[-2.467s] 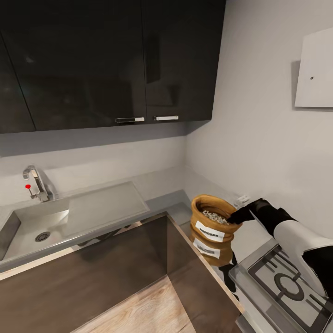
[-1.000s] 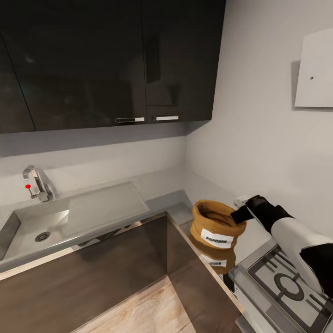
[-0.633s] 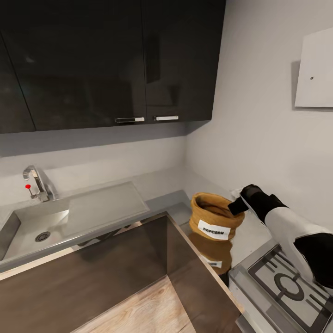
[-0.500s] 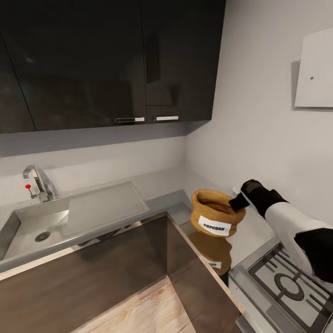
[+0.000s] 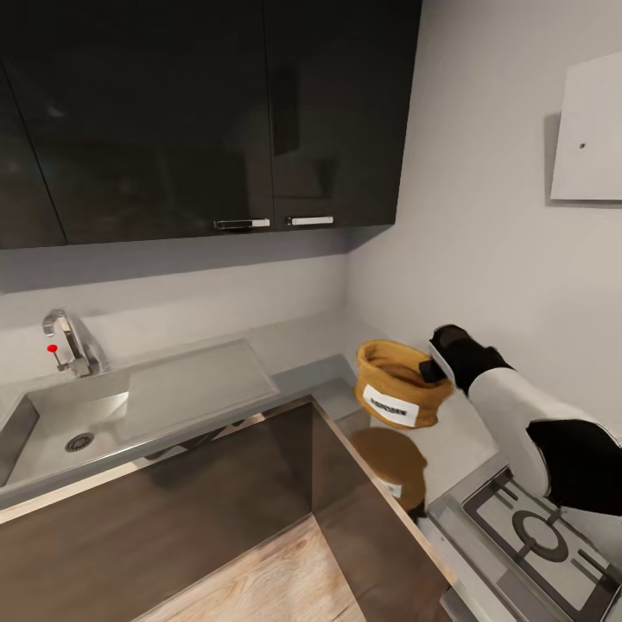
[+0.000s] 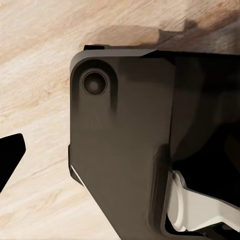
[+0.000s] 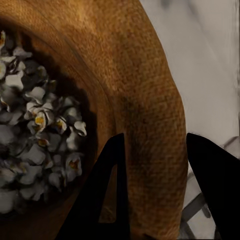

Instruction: In the kitchen, take the popcorn bag from the countertop, put it into the microwave, and heat it until the popcorn is cooked so the cooked popcorn ends up inside the bag.

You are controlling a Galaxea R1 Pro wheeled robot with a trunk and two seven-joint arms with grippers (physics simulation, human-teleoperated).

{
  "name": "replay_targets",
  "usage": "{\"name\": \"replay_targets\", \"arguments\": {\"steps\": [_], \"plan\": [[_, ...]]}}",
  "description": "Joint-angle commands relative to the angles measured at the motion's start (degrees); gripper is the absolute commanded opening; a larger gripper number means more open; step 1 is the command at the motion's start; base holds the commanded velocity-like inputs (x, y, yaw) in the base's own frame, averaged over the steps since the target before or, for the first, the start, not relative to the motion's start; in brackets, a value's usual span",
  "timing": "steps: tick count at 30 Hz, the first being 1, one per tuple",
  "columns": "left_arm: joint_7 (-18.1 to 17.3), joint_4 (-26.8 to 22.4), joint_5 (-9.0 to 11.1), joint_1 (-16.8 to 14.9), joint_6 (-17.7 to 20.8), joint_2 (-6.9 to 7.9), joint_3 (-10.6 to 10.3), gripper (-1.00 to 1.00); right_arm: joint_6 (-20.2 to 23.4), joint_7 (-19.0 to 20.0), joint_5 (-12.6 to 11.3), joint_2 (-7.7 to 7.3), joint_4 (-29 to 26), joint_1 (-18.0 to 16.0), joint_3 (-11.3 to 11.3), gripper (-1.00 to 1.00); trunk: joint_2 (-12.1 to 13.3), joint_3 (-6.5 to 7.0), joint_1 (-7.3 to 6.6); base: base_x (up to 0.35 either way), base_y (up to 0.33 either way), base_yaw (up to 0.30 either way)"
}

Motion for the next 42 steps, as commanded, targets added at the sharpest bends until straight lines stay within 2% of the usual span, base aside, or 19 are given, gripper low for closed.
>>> {"name": "replay_targets", "arguments": {"steps": [1, 4, 7, 11, 15, 17, 19, 25, 42], "plan": [[0.0, 0.0, 0.0, -0.1, -0.2, -0.01, 0.3, 1.0, 0.3, -1.9, 0.2, 0.44, -0.1, 0.0, -1.7, -1.0, -0.1, -0.08, 0.03, 0.0, 0.0, 0.0], [0.0, 0.0, 0.0, -0.1, -0.4, -0.03, 0.3, 1.0, 0.4, -5.3, 0.2, 0.87, -0.4, -0.1, -4.7, -1.0, -0.1, -0.08, 0.03, 0.0, 0.0, 0.0], [0.0, 0.0, 0.0, -0.1, -0.5, -0.04, 0.3, 1.0, 0.5, -8.6, 0.2, 0.86, -1.6, -0.2, -6.2, -1.0, -0.1, -0.08, 0.03, 0.0, 0.0, 0.0], [0.0, 0.0, 0.0, -0.2, -0.5, -0.08, 0.3, 1.0, 0.5, -13.6, 0.2, 0.94, -2.0, -0.2, -6.9, -1.0, -0.1, -0.08, 0.03, 0.0, 0.0, 0.0], [0.1, 0.0, 0.0, -0.2, -0.5, -0.08, 0.3, 1.0, 0.5, -15.3, 0.2, 0.95, -2.0, -0.1, -8.3, -1.0, -0.1, -0.08, 0.03, 0.0, 0.0, 0.0], [0.1, 0.0, 0.1, -0.2, -0.5, -0.1, 0.4, 1.0, 0.5, -18.5, 0.2, 1.11, -2.0, -0.1, -8.5, -1.0, -0.1, -0.08, 0.03, 0.0, 0.0, 0.0], [0.1, 0.0, 0.1, -0.2, -0.5, -0.1, 0.3, 1.0, 0.5, -19.8, 0.2, 1.3, -1.9, -0.1, -8.5, -1.0, -0.1, -0.08, 0.03, 0.0, 0.0, 0.0], [-0.1, -0.1, -0.2, -0.4, -0.6, -0.1, 0.3, 1.0, 0.5, -20.5, 0.2, 1.39, -1.9, 0.1, -8.4, -1.0, -0.1, -0.08, 0.03, -0.056, 0.0, 0.0], [-0.1, 0.0, 0.1, -0.2, -0.8, -0.1, 0.6, 1.0, 0.6, -20.2, -0.6, 1.3, -1.9, 0.8, -8.4, -1.0, -0.1, -0.08, 0.03, -0.338, 0.0, 0.0]]}}
